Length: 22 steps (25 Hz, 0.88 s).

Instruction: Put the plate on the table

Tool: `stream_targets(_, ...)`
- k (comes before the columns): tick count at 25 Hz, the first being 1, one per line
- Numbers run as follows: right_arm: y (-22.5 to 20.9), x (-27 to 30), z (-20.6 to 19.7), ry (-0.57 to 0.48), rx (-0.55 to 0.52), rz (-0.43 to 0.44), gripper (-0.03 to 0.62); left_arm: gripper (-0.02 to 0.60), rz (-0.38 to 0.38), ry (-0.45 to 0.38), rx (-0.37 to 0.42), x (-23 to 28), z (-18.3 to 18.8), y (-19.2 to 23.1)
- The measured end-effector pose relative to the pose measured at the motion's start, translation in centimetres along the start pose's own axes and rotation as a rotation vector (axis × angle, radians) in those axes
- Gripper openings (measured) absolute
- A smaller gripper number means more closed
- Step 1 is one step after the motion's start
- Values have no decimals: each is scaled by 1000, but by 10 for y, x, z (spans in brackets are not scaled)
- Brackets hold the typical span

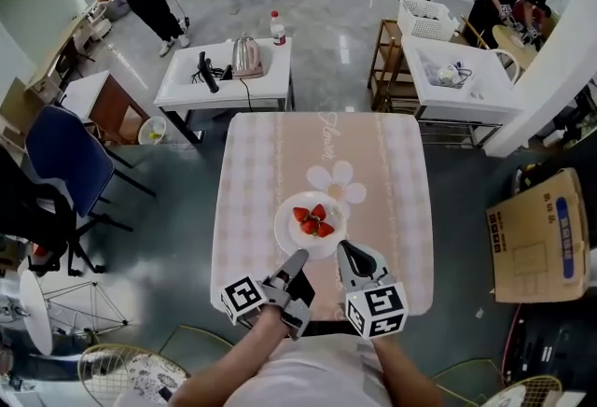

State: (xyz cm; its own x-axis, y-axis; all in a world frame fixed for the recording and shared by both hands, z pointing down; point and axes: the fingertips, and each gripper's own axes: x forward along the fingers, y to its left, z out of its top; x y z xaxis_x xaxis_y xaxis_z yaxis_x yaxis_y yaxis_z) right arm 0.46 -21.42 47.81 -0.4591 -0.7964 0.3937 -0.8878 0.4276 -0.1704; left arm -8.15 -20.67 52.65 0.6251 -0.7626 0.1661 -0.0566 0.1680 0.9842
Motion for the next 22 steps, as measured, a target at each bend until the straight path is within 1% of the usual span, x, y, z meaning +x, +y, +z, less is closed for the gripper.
stream_targets(6, -22, 14, -12, 22, 50, 11, 5, 18, 54, -9, 22, 21, 8, 22)
stream_targets(11, -32, 26, -21, 37, 96, 38, 5, 18, 69, 24, 47, 41, 6, 36)
stream_targets(22, -43, 48, -47, 117, 125, 91, 5, 18, 72, 33, 21, 70, 5, 62)
